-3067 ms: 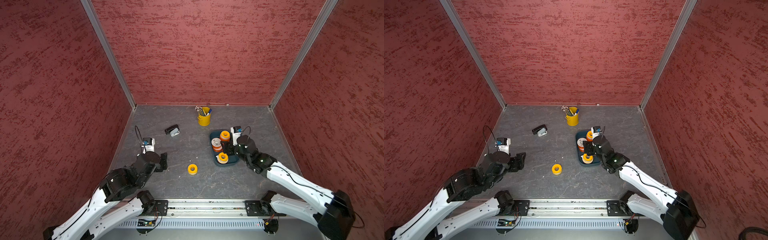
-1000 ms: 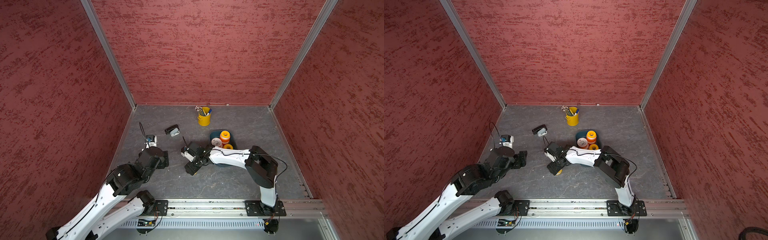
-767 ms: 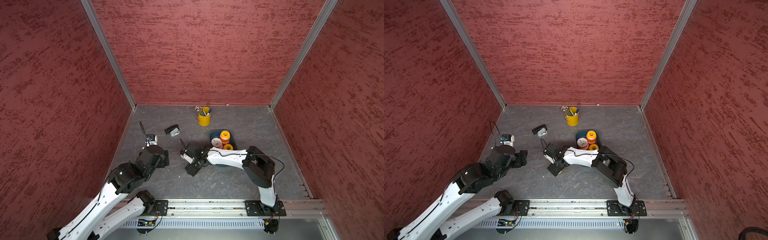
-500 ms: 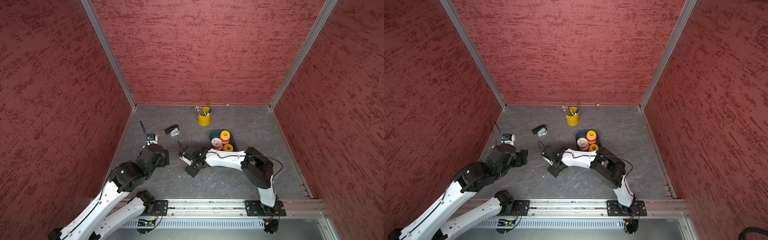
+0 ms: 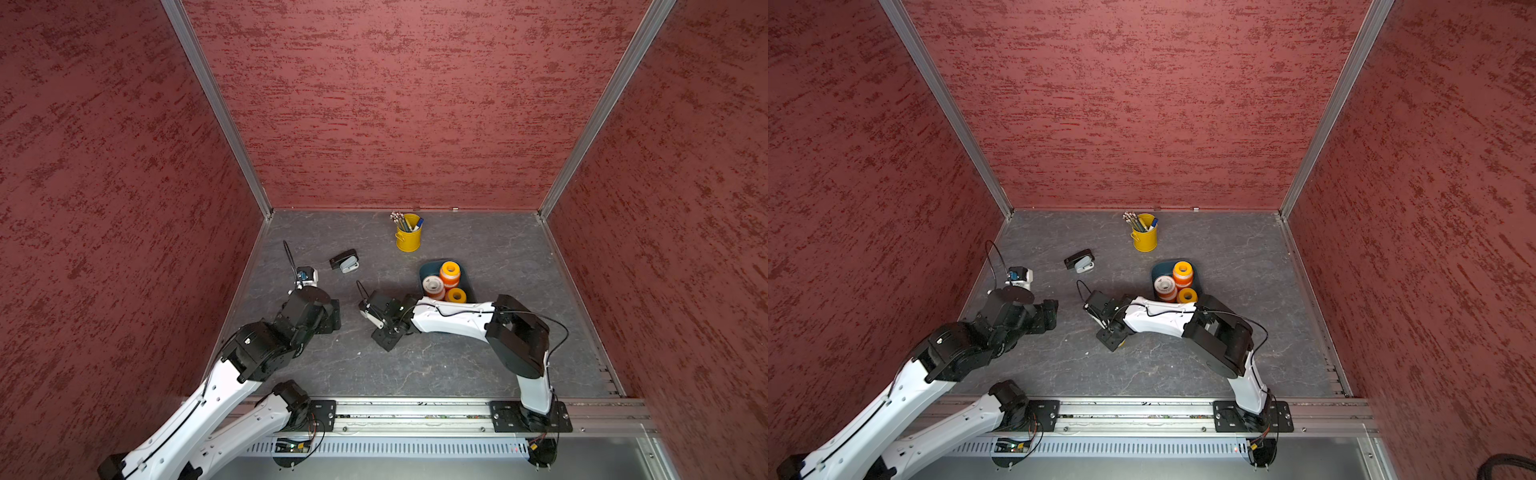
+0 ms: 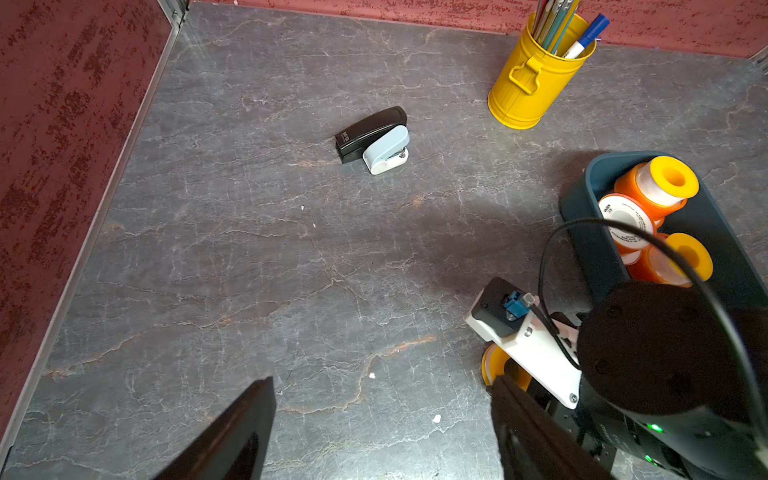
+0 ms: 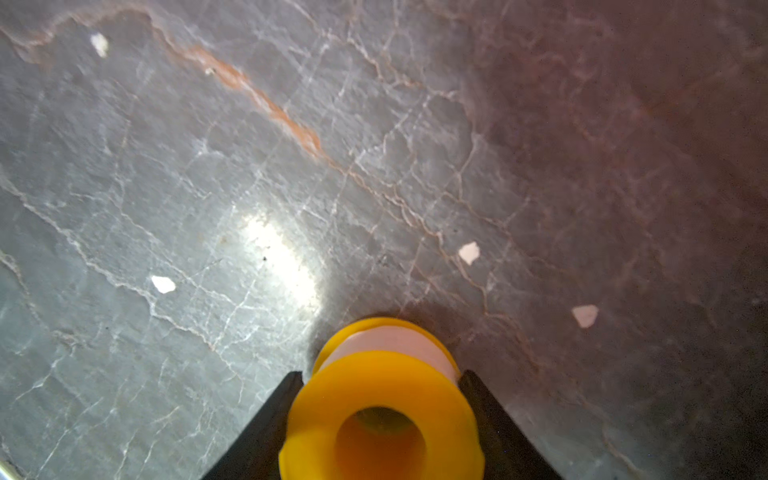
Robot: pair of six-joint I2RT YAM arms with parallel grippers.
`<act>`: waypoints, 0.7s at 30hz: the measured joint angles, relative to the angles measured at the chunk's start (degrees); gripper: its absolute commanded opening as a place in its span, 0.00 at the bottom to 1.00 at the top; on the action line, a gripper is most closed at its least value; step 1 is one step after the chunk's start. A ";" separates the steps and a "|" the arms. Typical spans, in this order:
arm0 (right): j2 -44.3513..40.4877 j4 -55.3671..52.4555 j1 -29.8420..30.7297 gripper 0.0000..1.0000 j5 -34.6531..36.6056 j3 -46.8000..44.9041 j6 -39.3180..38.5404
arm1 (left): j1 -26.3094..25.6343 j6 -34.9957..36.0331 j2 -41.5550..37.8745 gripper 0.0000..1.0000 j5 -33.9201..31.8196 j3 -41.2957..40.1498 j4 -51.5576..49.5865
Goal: Put the sealing tape into the storage box
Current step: Pick up the sealing tape at the center of the board, then place the sealing tape in the storage box.
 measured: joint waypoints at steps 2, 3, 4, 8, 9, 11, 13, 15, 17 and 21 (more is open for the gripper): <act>-1.20 0.00 -0.22 0.52 -0.02 -0.07 0.15 | 0.00 0.00 -0.07 0.85 0.02 0.00 0.00; -1.97 0.04 -0.48 0.52 -0.07 -0.07 0.24 | 0.00 0.00 -0.13 0.85 0.00 0.00 0.00; -2.54 0.09 -0.57 0.52 -0.09 -0.07 0.28 | 0.00 0.00 -0.20 0.85 0.02 0.00 0.00; -4.98 0.07 -2.01 0.51 -0.15 -0.07 0.70 | 0.00 0.00 -0.66 0.85 0.02 0.00 0.00; -5.66 0.11 -2.80 0.51 -0.26 -0.07 0.87 | 0.00 0.00 -0.79 0.85 0.02 0.00 0.00; -6.73 0.24 -4.48 0.51 -0.57 -0.07 1.44 | 0.00 0.00 -0.94 0.85 0.04 0.00 0.00; -7.76 0.52 -6.60 0.51 -1.01 -0.07 2.27 | 0.00 0.00 -1.05 0.85 0.13 0.00 0.00; -8.74 0.79 -8.92 0.51 -1.42 -0.07 3.19 | 0.00 0.00 -1.14 0.85 0.15 0.00 0.00; -9.68 0.96 -11.50 0.51 -1.62 -0.07 4.13 | -0.02 0.00 -1.14 0.85 0.17 0.00 0.00; -10.82 1.11 -16.24 0.51 -1.68 -0.07 6.23 | -0.02 0.00 -1.33 0.85 0.22 0.00 0.00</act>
